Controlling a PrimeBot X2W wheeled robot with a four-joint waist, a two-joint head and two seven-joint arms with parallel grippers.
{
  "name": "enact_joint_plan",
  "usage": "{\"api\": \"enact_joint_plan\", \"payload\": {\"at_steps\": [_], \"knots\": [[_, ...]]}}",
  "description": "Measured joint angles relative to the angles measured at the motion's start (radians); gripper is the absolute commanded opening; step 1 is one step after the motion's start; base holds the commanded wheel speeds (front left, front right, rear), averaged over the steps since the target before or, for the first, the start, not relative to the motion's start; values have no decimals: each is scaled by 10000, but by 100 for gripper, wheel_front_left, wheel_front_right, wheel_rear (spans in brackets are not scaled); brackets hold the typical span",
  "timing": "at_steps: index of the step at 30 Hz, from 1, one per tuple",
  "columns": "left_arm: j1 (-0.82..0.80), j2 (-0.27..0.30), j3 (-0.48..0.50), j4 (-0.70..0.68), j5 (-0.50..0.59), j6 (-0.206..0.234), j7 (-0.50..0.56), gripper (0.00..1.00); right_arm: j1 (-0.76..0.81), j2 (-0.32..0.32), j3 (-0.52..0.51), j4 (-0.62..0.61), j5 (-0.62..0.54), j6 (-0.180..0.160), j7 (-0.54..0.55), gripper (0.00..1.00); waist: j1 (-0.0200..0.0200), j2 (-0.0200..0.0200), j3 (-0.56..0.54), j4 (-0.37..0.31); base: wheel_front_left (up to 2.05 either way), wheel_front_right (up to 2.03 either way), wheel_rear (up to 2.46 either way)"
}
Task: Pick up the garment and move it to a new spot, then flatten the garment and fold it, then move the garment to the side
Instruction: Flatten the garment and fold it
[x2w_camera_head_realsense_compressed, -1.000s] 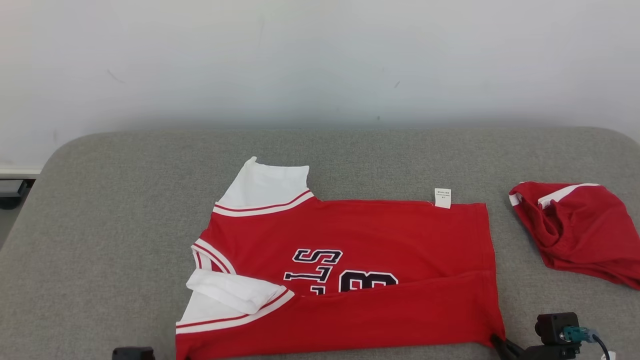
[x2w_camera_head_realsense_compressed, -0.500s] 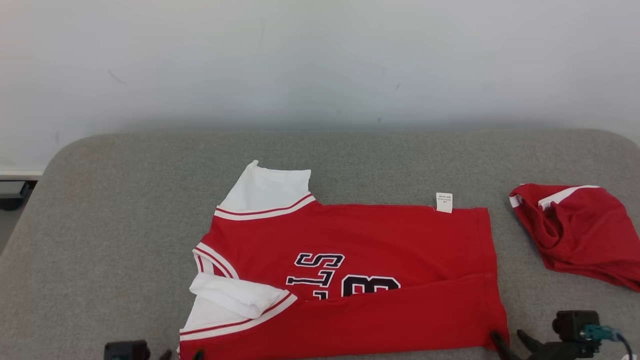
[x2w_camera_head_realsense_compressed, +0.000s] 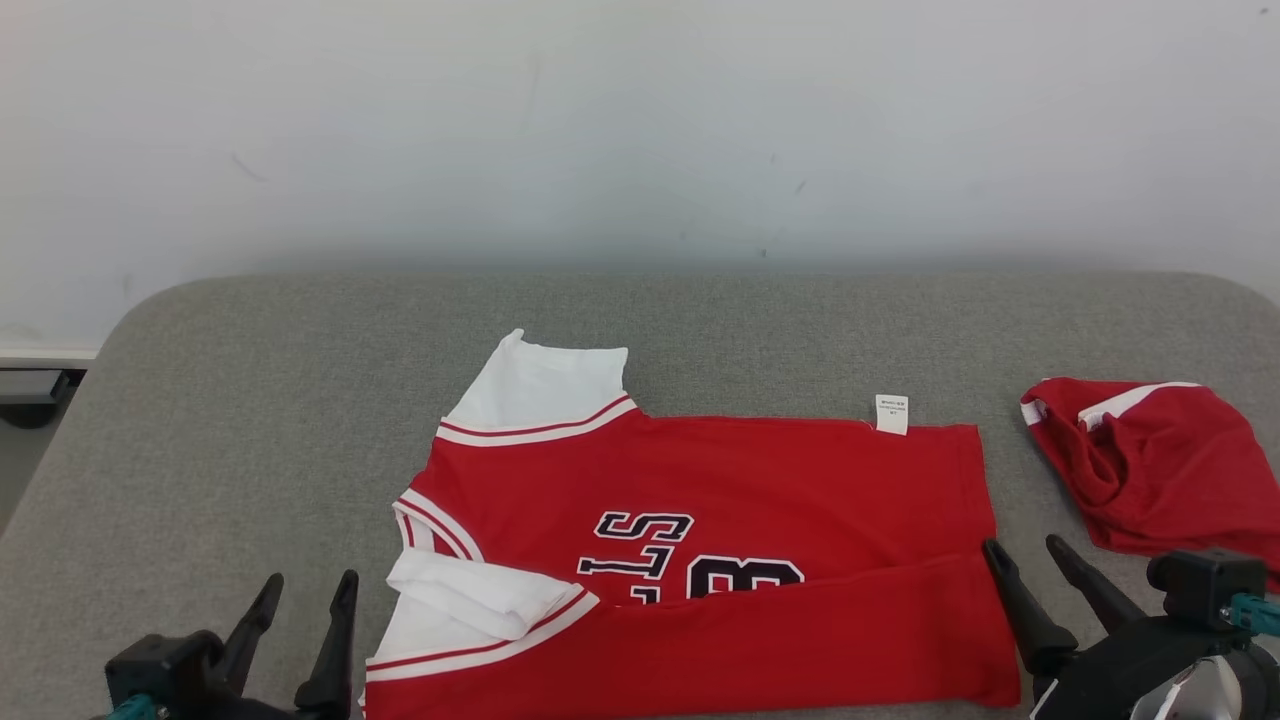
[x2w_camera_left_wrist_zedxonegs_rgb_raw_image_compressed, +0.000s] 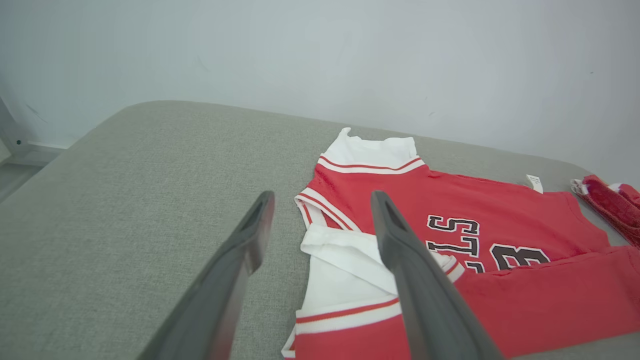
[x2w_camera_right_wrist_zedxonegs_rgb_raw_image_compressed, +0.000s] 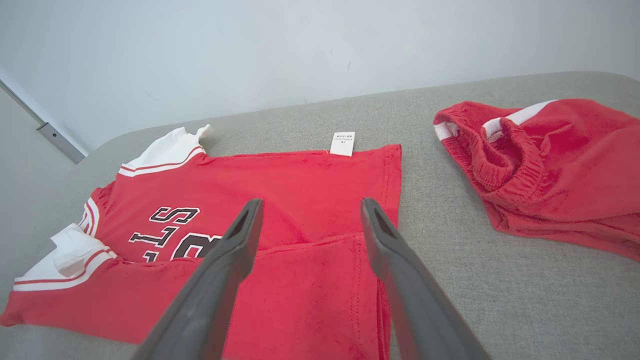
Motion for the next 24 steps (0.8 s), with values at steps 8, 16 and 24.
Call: {"api": "enact_joint_plan", "payload": {"at_steps": [8,16,24], "knots": [[88,-456,872,-240,1124,6,-646,100,-75,63,-100,-407,-993,-671,-1124,100,0,0,99,24,0,0,0],[659,-1221,1816,-151,1628,6,-907,100,62,173,-334,-531,-1551,-1145,-1881,100,0,0,214,20,0,0,0],[825,-1546,2011,-115,2755,6,-915,100,374,556,-380,-215,-1778,-1367,-2326,100,0,0,270,5,0,0,0]]}}
